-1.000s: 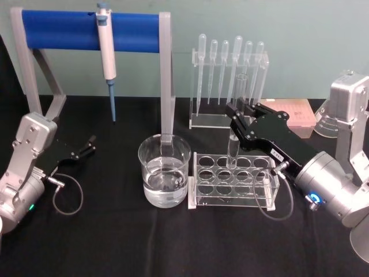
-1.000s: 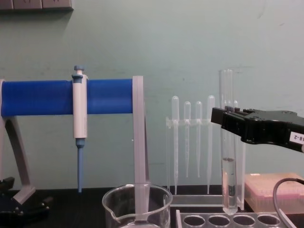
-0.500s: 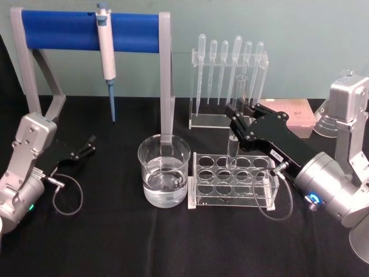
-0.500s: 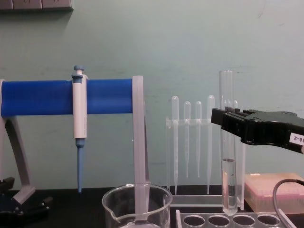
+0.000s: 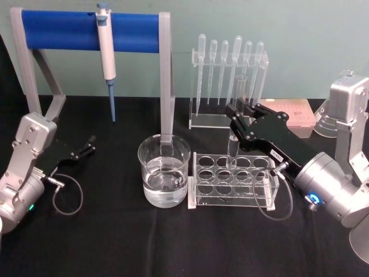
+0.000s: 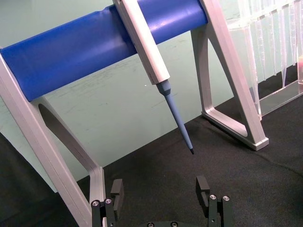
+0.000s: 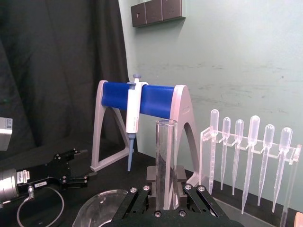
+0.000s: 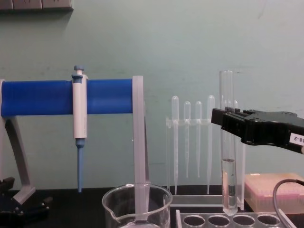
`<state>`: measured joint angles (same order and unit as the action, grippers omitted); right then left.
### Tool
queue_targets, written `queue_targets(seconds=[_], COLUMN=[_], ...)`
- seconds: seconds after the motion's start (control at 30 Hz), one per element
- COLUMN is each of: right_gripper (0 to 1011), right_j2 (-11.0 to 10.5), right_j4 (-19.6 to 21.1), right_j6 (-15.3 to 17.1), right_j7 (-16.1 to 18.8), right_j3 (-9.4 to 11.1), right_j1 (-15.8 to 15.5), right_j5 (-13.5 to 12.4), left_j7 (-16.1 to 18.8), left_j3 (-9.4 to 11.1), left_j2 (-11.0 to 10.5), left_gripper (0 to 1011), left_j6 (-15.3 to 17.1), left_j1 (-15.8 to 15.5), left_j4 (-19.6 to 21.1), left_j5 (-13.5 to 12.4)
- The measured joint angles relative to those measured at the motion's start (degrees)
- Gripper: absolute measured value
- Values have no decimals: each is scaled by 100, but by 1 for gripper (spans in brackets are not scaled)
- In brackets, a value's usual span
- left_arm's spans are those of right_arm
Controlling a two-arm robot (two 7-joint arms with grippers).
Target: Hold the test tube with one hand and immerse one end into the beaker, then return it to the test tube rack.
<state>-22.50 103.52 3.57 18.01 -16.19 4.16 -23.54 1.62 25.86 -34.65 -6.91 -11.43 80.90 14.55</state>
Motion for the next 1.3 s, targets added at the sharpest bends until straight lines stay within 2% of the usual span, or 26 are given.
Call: queue_targets(seconds=[1.3], right_gripper=[238], right_j2=[0], right_j4=[0], right_j6=[-2], right_j7=[0], right_j3=[0], right_j1=[0], right_j5=[1], left_j7=[0], left_j3=[0], left_j2=[0], left_gripper=[1000], left_j6=[0], left_j1=[0], left_j4=[0], left_j5=[0])
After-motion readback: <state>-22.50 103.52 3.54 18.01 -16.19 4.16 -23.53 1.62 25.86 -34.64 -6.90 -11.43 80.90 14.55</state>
